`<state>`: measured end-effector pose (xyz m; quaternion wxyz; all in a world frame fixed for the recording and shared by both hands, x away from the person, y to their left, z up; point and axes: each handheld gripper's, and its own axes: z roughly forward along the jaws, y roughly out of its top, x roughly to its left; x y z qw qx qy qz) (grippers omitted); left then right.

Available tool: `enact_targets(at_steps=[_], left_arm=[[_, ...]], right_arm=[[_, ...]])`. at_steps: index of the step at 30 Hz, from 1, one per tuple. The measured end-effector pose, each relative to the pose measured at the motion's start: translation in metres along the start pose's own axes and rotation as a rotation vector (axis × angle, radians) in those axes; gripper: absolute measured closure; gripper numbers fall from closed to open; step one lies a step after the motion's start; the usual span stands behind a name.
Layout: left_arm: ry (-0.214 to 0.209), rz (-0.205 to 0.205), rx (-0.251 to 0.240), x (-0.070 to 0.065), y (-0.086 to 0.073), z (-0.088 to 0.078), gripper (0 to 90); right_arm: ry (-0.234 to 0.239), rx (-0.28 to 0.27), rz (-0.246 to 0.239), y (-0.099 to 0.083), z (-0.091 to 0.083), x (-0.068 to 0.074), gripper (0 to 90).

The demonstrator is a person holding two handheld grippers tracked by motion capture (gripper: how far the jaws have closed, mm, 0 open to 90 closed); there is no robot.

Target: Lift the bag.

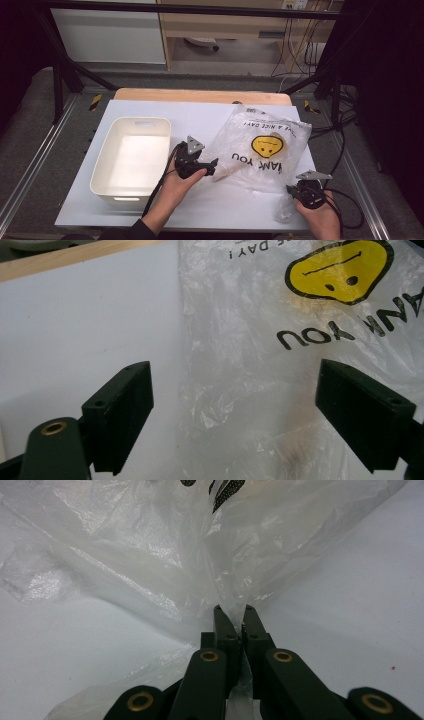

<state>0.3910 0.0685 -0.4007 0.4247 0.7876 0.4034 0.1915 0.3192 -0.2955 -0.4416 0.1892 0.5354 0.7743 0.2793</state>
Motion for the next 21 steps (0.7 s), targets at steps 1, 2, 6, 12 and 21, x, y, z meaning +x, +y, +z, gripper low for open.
enact_targets(at_steps=[1,2,6,12,21], left_arm=[[0.016,0.000,0.001,0.000,-0.002,0.001,15.7],[0.016,-0.012,-0.001,0.000,-0.005,0.002,16.0],[0.038,-0.020,-0.004,0.001,-0.013,0.007,17.1],[0.034,-0.032,0.029,0.003,-0.022,0.017,16.7],[0.037,-0.050,0.072,0.009,-0.040,0.025,15.6]], right_arm=[[0.001,0.004,-0.001,0.000,0.000,0.000,90.0],[-0.003,0.001,0.002,0.000,0.001,0.000,90.0],[-0.004,0.004,-0.003,0.000,0.001,0.000,90.0],[-0.005,0.003,-0.003,0.000,0.001,0.000,90.0],[-0.005,0.006,-0.005,0.000,0.001,0.000,90.0]])
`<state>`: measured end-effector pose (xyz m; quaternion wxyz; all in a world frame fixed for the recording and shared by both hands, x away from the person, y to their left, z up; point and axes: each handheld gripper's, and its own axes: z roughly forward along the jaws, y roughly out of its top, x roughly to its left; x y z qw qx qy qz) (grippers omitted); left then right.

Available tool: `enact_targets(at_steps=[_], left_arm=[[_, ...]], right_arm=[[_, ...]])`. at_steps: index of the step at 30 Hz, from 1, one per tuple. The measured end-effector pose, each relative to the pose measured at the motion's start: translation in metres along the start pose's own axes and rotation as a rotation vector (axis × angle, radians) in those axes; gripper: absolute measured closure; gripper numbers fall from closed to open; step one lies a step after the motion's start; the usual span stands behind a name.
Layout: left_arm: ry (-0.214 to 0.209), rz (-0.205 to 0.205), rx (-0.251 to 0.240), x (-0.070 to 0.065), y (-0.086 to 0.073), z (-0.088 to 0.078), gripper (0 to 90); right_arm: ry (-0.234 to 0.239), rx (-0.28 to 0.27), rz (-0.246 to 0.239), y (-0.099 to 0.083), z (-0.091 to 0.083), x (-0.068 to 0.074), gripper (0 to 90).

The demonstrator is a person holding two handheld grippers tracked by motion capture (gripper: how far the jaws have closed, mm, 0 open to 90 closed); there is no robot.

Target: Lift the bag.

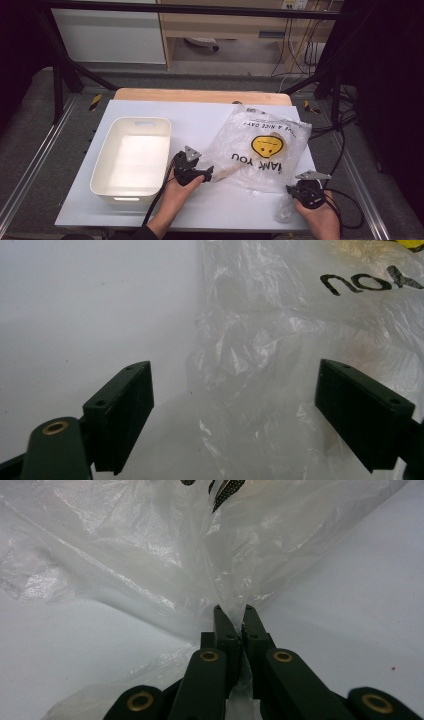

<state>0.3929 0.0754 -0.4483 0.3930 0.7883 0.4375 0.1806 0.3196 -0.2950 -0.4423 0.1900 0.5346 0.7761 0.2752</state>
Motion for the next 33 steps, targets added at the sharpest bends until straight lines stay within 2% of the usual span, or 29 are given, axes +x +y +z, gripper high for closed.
enact_targets(at_steps=[8,14,19,22,25,28,33], left_arm=[[0.022,0.011,0.042,0.000,-0.009,0.008,14.6],[0.020,0.018,0.042,-0.001,-0.009,0.007,18.8],[0.004,0.024,0.047,-0.002,-0.012,0.004,21.7],[-0.009,0.023,0.048,-0.004,-0.015,0.000,21.7],[-0.015,0.046,0.055,-0.008,-0.018,-0.003,19.7],[-0.025,0.043,0.050,-0.010,-0.021,-0.006,19.9],[-0.020,0.037,0.043,-0.010,-0.023,-0.009,25.7]], right_arm=[[-0.001,0.001,-0.003,0.000,0.000,0.000,90.0],[0.001,0.001,-0.003,0.000,0.000,0.000,90.0],[0.002,0.001,-0.002,0.000,0.000,0.000,90.0],[0.003,0.002,-0.002,0.000,0.000,0.000,90.0],[0.002,0.003,-0.002,0.000,0.000,0.000,90.0],[0.002,0.004,-0.004,0.000,0.000,0.000,90.0],[0.002,0.004,-0.003,0.000,0.000,0.000,90.0]])
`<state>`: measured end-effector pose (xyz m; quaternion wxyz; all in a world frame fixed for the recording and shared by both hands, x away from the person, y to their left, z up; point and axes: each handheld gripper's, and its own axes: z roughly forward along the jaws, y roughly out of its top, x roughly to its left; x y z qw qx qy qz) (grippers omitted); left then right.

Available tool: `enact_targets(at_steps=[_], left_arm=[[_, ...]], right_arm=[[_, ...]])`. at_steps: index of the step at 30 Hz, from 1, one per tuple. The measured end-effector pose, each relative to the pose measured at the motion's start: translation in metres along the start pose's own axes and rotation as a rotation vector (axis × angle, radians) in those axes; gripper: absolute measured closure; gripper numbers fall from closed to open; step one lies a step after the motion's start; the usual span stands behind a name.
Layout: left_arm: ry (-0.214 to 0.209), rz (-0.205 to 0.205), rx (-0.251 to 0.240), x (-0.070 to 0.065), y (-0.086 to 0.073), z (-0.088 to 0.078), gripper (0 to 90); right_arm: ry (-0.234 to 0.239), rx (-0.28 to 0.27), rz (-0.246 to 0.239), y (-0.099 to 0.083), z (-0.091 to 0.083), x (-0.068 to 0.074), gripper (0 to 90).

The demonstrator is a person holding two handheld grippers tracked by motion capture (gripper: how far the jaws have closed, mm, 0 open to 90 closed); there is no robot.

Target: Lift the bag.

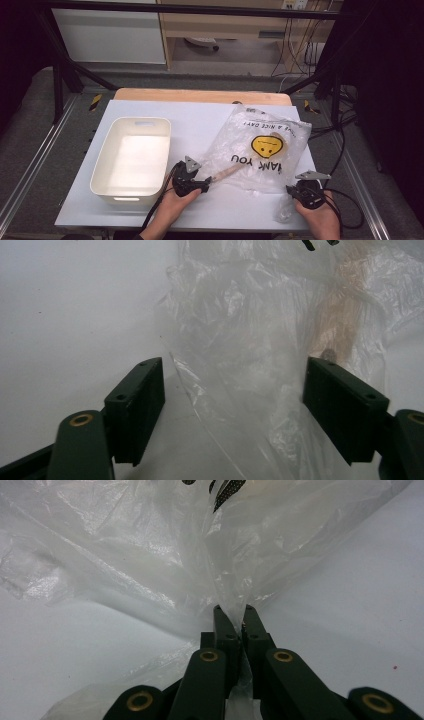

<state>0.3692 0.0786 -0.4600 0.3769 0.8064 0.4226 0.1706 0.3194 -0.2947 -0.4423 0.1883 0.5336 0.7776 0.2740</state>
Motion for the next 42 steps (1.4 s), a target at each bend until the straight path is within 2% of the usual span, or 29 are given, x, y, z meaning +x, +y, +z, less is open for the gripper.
enact_targets(at_steps=[3,7,17,22,27,32,35,42], left_arm=[[0.006,-0.006,-0.007,0.002,-0.001,-0.002,30.9],[0.033,0.020,-0.006,-0.003,-0.004,-0.005,39.8],[0.008,0.045,0.004,-0.012,-0.008,-0.012,66.0],[-0.005,0.016,-0.009,-0.013,-0.011,-0.013,77.0],[-0.044,-0.001,-0.015,-0.014,-0.012,-0.014,88.2],[-0.104,-0.029,-0.011,-0.015,-0.012,-0.014,89.7],[-0.144,-0.072,-0.018,-0.013,-0.009,-0.015,90.0],[-0.228,-0.142,-0.047,-0.007,0.009,-0.025,90.0]], right_arm=[[0.002,0.001,0.000,0.000,0.000,0.000,90.0],[0.005,0.003,0.001,0.000,0.000,0.000,90.0],[0.022,0.005,-0.006,0.001,0.000,0.004,90.0],[0.035,0.008,-0.009,0.002,0.000,0.006,90.0],[0.042,0.007,-0.010,0.002,0.001,0.007,90.0],[0.051,0.001,-0.014,0.002,0.000,0.007,90.0],[0.059,-0.015,-0.010,0.003,-0.002,0.008,90.0],[0.081,-0.046,-0.018,0.009,-0.009,0.012,90.0]])
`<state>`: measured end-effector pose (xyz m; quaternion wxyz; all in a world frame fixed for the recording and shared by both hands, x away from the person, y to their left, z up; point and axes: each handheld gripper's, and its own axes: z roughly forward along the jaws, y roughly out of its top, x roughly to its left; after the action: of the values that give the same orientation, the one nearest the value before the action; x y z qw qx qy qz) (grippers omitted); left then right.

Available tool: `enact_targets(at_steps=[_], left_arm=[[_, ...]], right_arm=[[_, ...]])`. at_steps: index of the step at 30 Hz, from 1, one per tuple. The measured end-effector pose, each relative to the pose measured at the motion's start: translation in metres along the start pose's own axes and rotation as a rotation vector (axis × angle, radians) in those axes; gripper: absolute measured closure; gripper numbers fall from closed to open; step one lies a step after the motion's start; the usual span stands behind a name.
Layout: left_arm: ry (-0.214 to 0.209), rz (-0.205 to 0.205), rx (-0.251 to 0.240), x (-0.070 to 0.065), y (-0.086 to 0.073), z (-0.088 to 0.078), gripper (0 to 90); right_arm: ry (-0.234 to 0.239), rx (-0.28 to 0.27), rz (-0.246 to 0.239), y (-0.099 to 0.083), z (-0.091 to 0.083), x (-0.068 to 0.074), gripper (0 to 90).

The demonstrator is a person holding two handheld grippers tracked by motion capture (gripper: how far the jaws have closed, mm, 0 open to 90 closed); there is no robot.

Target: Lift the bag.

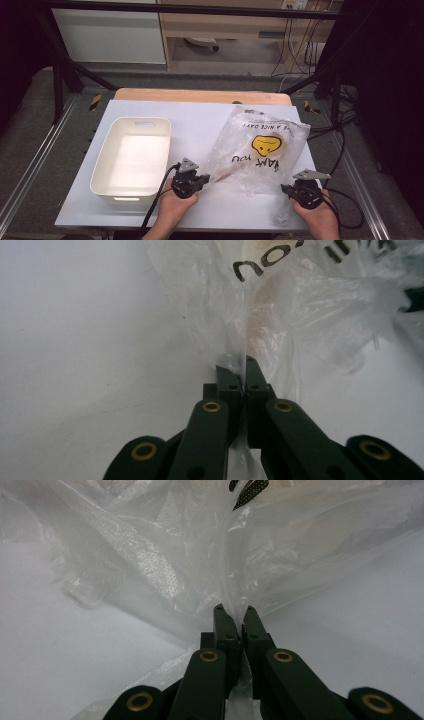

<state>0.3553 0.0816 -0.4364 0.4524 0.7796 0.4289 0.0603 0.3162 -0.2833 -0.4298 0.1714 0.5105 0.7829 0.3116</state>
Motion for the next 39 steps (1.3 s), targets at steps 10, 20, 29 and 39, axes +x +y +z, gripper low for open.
enact_targets(at_steps=[10,20,29,39], left_arm=[[-0.046,-0.029,-0.003,0.001,0.015,-0.004,90.0],[-0.032,0.001,-0.014,0.002,0.035,-0.011,90.0],[-0.031,0.014,-0.007,0.004,0.045,-0.013,90.0],[-0.037,0.013,-0.006,0.005,0.047,-0.014,90.0]], right_arm=[[0.003,-0.007,-0.012,0.006,-0.001,0.003,90.0],[0.004,-0.026,-0.024,0.018,-0.006,0.004,90.0],[0.004,-0.026,-0.036,0.026,-0.009,0.005,90.0],[-0.001,-0.027,-0.046,0.030,-0.010,0.005,90.0]])
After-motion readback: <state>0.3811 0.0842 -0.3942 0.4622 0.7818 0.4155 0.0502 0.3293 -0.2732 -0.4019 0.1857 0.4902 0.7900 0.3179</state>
